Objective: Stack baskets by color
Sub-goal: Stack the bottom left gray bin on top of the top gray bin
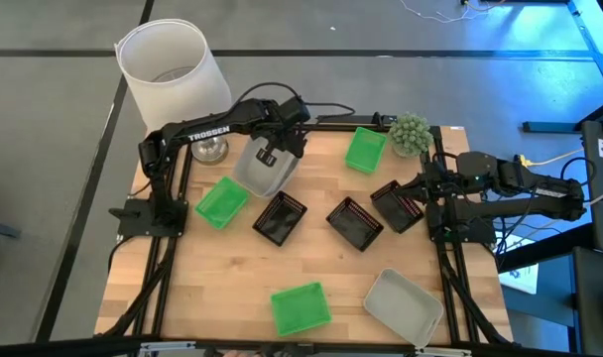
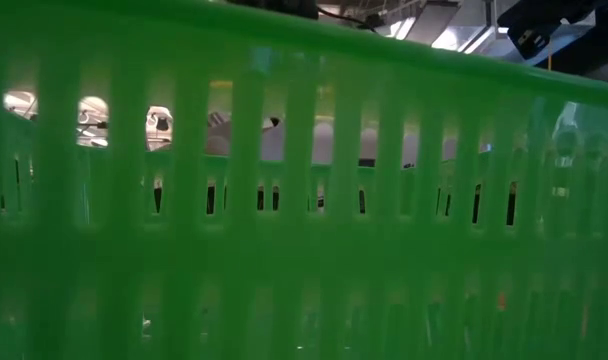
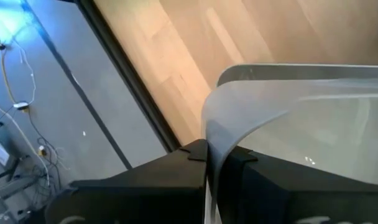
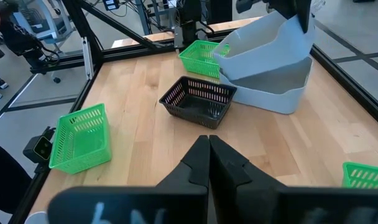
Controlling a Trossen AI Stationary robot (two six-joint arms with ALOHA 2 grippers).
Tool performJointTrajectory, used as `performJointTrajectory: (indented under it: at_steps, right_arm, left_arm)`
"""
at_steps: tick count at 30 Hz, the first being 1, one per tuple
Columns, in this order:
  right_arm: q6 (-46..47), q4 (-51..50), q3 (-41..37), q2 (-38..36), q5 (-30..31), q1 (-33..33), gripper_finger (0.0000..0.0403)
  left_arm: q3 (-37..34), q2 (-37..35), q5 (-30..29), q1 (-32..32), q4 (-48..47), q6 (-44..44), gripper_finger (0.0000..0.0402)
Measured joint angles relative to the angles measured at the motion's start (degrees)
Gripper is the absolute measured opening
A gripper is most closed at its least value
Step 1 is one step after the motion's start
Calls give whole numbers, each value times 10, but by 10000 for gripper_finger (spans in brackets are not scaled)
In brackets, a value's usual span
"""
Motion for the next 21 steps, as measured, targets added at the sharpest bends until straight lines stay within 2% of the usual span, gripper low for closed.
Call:
performJointTrajectory:
  at_steps: [7,15,21]
  right_arm:
    - [0,0,0,0,0,0,0]
    - [0,0,0,0,0,0,0]
    - [0,0,0,0,0,0,0]
  left_arm:
    - [3,-6,-14,-4,2,1,0]
    - [53,-5,-18,-3,-12,0,0]
    - [103,-6,-4,-3,-88,-32,0]
